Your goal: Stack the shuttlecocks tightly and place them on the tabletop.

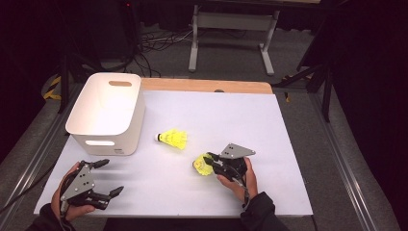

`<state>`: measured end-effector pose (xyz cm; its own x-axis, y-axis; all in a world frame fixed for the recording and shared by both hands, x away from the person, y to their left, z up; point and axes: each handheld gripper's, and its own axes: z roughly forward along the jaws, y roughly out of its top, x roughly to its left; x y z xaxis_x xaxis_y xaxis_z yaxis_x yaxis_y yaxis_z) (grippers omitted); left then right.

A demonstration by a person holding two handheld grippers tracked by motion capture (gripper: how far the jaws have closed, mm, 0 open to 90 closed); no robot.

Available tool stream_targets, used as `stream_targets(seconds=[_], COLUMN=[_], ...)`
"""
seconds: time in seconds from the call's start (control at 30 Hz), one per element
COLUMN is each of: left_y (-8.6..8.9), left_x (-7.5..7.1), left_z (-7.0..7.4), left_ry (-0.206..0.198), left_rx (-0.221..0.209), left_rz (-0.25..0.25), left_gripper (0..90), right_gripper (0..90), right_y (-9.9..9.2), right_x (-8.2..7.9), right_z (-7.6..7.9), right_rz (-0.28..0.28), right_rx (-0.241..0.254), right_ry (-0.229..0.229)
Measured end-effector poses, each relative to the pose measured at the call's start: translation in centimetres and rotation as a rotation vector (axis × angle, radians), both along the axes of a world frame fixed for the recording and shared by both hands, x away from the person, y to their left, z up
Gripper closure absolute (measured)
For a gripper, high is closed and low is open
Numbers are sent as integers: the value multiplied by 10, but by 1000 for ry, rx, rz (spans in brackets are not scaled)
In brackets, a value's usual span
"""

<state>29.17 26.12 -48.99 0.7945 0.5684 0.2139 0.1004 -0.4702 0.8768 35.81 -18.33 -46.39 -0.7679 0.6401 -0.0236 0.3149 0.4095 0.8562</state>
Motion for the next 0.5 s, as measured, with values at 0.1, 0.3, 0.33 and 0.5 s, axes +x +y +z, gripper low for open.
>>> stream_targets(seconds=[0.1,0.3,0.33,0.5], left_y=[0,0,0,0], left_x=[0,0,0,0], left_z=[0,0,0,0], left_ry=[0,2,2,1], left_rx=[4,2,2,3], left_rz=[-1,-3,-3,-3], left_gripper=[44,44,44,43], right_gripper=[716,667,668,645], right_y=[-3,-12,-13,-20], right_x=[3,7,7,9], right_z=[-2,-5,-6,-9], right_rz=[7,1,1,2], right_rx=[-18,-49,-51,-95], right_ry=[21,43,46,57])
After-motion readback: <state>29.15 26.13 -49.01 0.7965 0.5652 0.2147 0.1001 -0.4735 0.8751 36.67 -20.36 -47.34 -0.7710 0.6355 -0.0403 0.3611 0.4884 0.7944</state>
